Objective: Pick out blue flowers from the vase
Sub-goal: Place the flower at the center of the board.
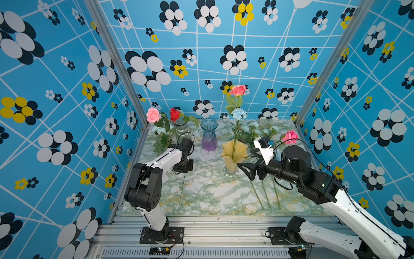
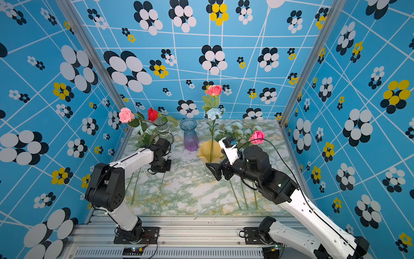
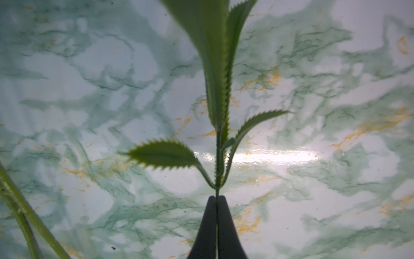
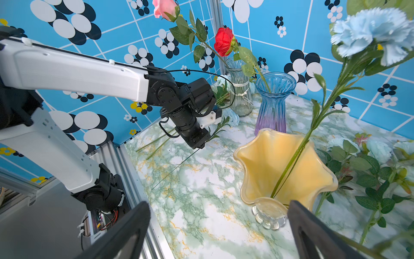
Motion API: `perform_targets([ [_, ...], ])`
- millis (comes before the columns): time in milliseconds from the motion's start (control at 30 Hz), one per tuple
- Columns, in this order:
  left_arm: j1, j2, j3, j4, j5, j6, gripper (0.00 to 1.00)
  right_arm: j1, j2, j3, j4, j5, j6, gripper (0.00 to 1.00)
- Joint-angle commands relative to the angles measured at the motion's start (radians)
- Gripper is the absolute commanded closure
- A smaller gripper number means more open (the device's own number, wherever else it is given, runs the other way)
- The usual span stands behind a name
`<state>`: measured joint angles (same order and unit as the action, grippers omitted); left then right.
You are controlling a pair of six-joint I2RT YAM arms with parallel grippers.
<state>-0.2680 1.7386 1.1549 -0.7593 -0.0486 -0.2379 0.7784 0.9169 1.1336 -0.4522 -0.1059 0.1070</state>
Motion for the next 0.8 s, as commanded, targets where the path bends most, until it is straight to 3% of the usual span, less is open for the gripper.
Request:
perform_targets([
  [0, 0.018, 0.034, 0.039, -0.048, 0.012, 0.030, 1.00, 0.005, -0.020, -0.012, 0.029, 0.022, -0.019, 0.01],
  [467, 0.081, 0.107, 0.043, -0.016, -0.024, 0.080, 0.98, 0.005, -0.027, -0.031, 0.032, 0.049, -0.032, 0.01],
  [600, 0.081, 0.109, 0.046, -0.002, -0.024, 0.086, 0.82, 0.005, -0.023, -0.032, 0.037, 0.049, -0.031, 0.01],
  [767, 0.077, 0.064, 0.045, -0.001, -0.027, 0.088, 0.47, 0.006, -0.003, -0.009, 0.025, 0.042, -0.030, 0.01],
])
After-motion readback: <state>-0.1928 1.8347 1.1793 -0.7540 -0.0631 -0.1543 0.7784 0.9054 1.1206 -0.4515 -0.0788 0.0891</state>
